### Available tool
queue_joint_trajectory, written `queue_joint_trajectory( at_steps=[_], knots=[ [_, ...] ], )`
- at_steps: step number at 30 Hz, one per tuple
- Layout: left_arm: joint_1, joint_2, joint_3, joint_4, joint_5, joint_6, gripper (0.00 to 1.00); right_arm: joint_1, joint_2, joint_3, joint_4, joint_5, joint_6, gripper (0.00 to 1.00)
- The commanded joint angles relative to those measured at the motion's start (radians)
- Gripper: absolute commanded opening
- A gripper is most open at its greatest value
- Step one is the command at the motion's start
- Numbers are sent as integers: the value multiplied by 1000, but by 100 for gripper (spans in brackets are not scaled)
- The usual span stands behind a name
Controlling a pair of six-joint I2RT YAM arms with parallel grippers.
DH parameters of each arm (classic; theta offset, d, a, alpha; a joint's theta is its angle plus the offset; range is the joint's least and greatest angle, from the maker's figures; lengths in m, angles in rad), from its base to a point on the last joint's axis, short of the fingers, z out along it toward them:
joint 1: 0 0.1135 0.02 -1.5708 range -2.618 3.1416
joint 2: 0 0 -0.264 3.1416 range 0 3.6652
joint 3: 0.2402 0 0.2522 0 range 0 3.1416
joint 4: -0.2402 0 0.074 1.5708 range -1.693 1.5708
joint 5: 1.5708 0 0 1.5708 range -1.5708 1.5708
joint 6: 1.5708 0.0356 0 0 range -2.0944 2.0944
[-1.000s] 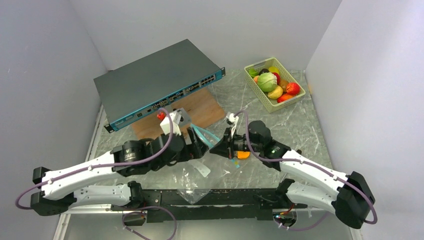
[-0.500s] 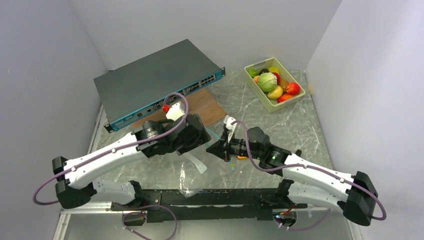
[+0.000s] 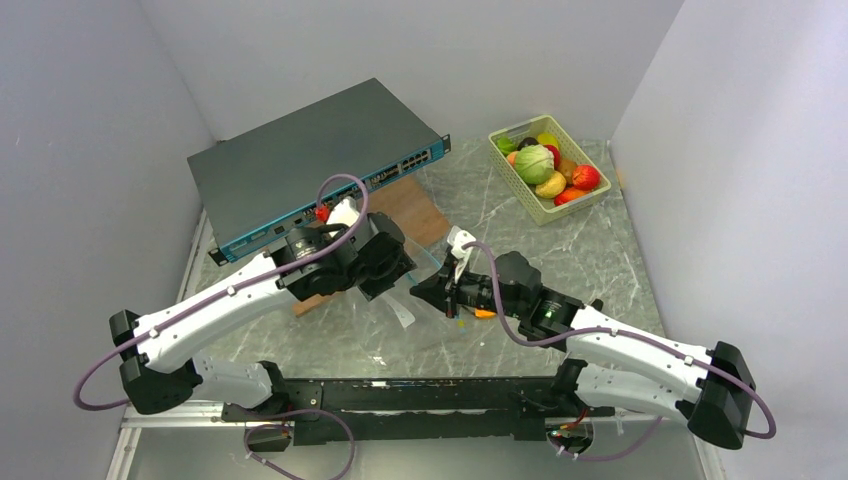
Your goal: Place the food in the zip-top bag and seal the zipper
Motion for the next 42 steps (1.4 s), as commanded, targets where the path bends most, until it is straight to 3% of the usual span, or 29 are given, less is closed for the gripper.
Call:
queue_joint_trajectory(
  at_steps=[1,9,15,18,21,25,33,39,42],
  knots=[
    [4,0,-25,20,20,-47,59,16,-24,44,33,37,-22,0],
    [16,19,-53,33,-1,-18,53,17,-21,54,-12,68,-38,0],
    [16,26,-93,84,-13,39,23,25,-20,60,-50,65,-30,1],
    [15,32,-91,35,-51,20,1,25,-32,45,-61,65,-11,19],
    [15,23,-105,21,-93,20,0,25,-54,46,-101,93,22,44],
    [14,5,-153,57,-122,49,0,25,-102,71,-217,189,65,60],
    [13,-35,-248,120,-111,105,0,16,-108,182,-465,488,164,74],
    [-17,-89,-288,187,-125,229,0,-59,-26,243,-492,479,255,75],
    [-27,-120,-304,219,-120,297,0,-176,-12,249,-484,363,299,76]
  ],
)
